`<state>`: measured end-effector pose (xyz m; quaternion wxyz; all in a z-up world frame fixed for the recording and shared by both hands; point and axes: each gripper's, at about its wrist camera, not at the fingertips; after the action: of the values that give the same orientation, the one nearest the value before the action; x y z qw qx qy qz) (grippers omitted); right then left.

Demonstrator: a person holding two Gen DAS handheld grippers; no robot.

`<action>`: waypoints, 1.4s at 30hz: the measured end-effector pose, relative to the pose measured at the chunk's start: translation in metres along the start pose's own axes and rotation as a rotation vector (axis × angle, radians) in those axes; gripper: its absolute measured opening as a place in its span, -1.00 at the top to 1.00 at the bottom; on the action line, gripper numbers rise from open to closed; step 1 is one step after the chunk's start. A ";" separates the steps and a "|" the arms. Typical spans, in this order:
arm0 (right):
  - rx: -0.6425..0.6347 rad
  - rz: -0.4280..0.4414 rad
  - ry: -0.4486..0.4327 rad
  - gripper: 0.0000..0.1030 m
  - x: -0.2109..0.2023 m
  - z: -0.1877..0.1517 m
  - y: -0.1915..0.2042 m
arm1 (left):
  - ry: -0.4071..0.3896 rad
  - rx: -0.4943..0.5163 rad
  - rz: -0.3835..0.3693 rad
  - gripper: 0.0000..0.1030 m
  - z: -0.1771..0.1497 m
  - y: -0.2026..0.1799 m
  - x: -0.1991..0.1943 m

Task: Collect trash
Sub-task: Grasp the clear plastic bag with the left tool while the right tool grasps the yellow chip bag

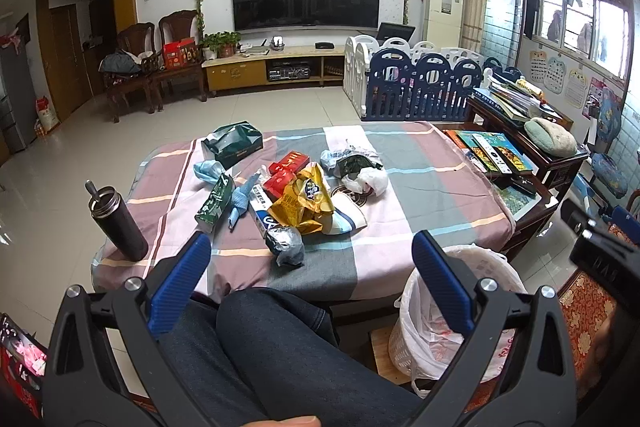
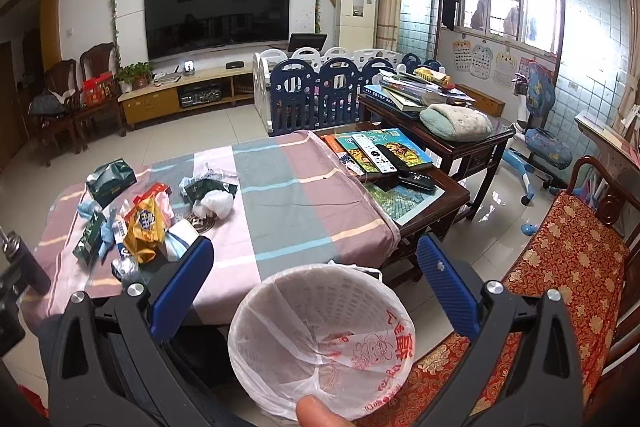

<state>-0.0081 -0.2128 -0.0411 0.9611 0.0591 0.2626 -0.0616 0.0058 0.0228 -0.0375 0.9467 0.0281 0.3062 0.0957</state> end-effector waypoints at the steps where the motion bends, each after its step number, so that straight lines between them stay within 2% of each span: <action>1: 0.009 0.012 0.009 -0.94 0.005 0.003 -0.002 | 0.005 -0.003 0.002 -0.94 0.000 0.001 0.002; 4: 0.018 0.060 0.068 -0.94 0.028 0.010 0.002 | 0.030 -0.018 0.015 -0.94 0.002 0.007 0.015; 6: 0.007 0.080 0.102 -0.93 0.045 0.009 0.008 | 0.059 -0.037 0.052 -0.94 0.004 0.018 0.036; 11: -0.028 0.122 0.216 -0.55 0.097 -0.004 0.036 | 0.162 -0.167 0.182 -0.92 -0.008 0.076 0.088; 13: -0.031 0.171 0.273 -0.51 0.119 -0.012 0.052 | 0.213 -0.231 0.207 -0.70 -0.016 0.099 0.109; 16: -0.076 0.212 0.322 -0.51 0.154 -0.023 0.083 | 0.276 -0.303 0.214 -0.43 -0.030 0.120 0.132; 18: -0.081 0.253 0.367 -0.51 0.176 -0.028 0.101 | 0.306 -0.330 0.197 -0.42 -0.038 0.126 0.144; 20: -0.071 0.333 0.426 -0.51 0.201 -0.031 0.124 | 0.341 -0.330 0.188 -0.42 -0.046 0.124 0.155; 23: -0.118 0.365 0.444 -0.51 0.228 -0.032 0.158 | 0.386 -0.308 0.193 -0.47 -0.054 0.117 0.172; 28: -0.216 0.384 0.468 -0.61 0.290 -0.028 0.215 | 0.402 -0.317 0.195 -0.53 -0.060 0.117 0.184; 33: -0.309 0.339 0.479 -0.61 0.327 -0.038 0.242 | 0.320 -0.386 0.201 -0.65 -0.056 0.127 0.180; 34: -0.317 0.338 0.476 -0.46 0.329 -0.041 0.242 | 0.314 -0.382 0.206 -0.65 -0.055 0.127 0.182; 35: -0.324 0.341 0.476 -0.08 0.330 -0.043 0.241 | 0.314 -0.377 0.204 -0.65 -0.055 0.126 0.185; 36: -0.330 0.347 0.478 -0.02 0.329 -0.043 0.239 | 0.319 -0.374 0.197 -0.65 -0.055 0.125 0.188; 38: -0.325 0.370 0.460 0.24 0.326 -0.043 0.236 | 0.324 -0.377 0.176 -0.65 -0.054 0.123 0.195; 42: -0.304 0.408 0.431 0.38 0.309 -0.036 0.226 | 0.337 -0.372 0.122 -0.65 -0.048 0.111 0.213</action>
<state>0.2723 -0.0114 -0.2117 0.8739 -0.0217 0.4486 0.1859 0.1290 0.1737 -0.1866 0.8636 -0.1445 0.4346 0.2107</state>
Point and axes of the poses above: each gripper's, at about its wrist camera, not at the fingertips, and x roughly the way its jaws point, y to its left, z to its top, and after that the axes turned 10 degrees about z, right-handed
